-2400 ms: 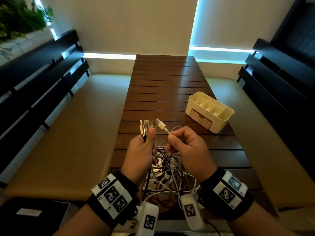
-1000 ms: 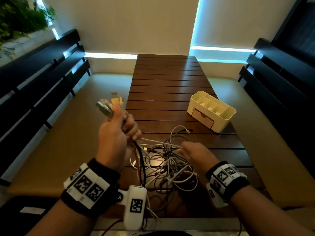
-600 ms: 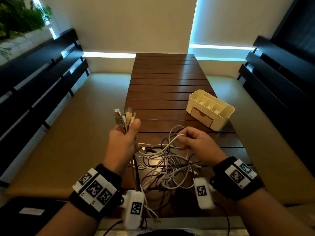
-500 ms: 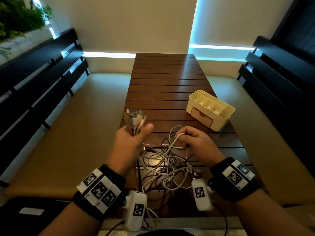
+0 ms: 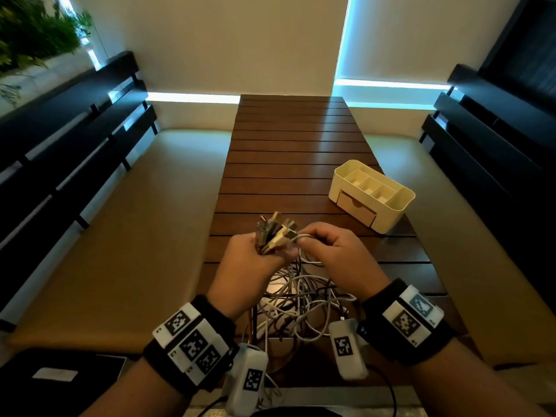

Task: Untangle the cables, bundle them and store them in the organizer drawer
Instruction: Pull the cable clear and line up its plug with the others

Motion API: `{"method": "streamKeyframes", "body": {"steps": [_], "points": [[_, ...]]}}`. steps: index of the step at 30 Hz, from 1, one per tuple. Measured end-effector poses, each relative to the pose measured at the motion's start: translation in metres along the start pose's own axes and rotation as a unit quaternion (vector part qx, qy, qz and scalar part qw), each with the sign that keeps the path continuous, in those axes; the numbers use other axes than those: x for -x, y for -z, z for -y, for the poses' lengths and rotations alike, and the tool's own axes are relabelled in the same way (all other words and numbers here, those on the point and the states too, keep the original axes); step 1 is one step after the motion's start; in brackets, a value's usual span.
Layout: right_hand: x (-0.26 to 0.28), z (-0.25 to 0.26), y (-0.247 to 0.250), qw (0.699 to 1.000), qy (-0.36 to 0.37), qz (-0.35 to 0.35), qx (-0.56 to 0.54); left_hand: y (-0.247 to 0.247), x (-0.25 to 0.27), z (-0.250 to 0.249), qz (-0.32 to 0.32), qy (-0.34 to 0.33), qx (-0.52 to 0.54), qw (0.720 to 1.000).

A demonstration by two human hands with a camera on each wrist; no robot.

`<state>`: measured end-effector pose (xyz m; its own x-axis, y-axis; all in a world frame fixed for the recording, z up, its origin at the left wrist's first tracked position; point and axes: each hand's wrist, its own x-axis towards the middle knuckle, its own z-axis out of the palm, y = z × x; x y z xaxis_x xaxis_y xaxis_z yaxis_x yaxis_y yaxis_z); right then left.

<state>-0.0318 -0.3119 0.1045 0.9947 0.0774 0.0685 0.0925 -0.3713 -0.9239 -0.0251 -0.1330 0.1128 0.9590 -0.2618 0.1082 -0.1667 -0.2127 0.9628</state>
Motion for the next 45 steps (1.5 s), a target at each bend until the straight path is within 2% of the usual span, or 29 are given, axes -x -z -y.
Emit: {"method": "streamKeyframes", "body": {"steps": [3, 6, 9, 12, 16, 18, 22, 25, 28, 30, 37, 40, 45], "points": [[0.001, -0.009, -0.001, 1.000, -0.008, 0.018, 0.000, 0.008, -0.003, 0.002, -0.062, 0.015, 0.038, 0.997], [0.004, -0.029, 0.002, 0.998, -0.058, 0.006, 0.025, 0.025, -0.005, 0.008, -0.105, 0.048, 0.096, 0.989], [0.004, -0.041, 0.008, 0.996, -0.089, -0.014, 0.019, 0.040, -0.004, 0.019, -0.094, 0.082, 0.098, 0.987], [-0.001, -0.041, 0.011, 0.996, -0.061, -0.041, 0.053, 0.042, -0.004, 0.030, -0.068, 0.128, 0.056, 0.988], [-0.010, -0.037, 0.020, 0.984, -0.023, -0.051, 0.166, 0.044, -0.011, 0.035, -0.141, 0.123, 0.068, 0.980], [-0.011, -0.036, 0.023, 0.974, -0.006, -0.036, 0.222, 0.046, -0.013, 0.031, -0.155, 0.114, 0.074, 0.978], [-0.011, -0.030, 0.016, 0.967, 0.062, 0.004, 0.246, 0.037, -0.014, 0.016, -0.117, 0.072, 0.040, 0.990], [-0.011, -0.022, 0.004, 0.960, 0.118, 0.036, 0.250, 0.022, -0.014, 0.009, -0.056, 0.043, -0.014, 0.997], [-0.012, -0.011, 0.002, 0.955, 0.173, 0.019, 0.238, 0.016, -0.017, 0.006, 0.011, 0.031, -0.064, 0.997], [-0.012, -0.004, 0.006, 0.956, 0.190, -0.002, 0.226, 0.016, -0.019, 0.007, 0.028, 0.040, -0.084, 0.995], [-0.008, -0.006, 0.006, 0.964, 0.190, -0.005, 0.184, 0.013, -0.017, -0.002, 0.065, 0.020, -0.083, 0.994], [-0.008, -0.005, 0.005, 0.970, 0.186, 0.004, 0.157, 0.013, -0.014, -0.003, 0.062, 0.035, -0.039, 0.997], [-0.008, -0.008, 0.005, 0.976, 0.163, 0.012, 0.145, 0.014, -0.016, -0.005, 0.041, 0.040, -0.049, 0.997]]}}
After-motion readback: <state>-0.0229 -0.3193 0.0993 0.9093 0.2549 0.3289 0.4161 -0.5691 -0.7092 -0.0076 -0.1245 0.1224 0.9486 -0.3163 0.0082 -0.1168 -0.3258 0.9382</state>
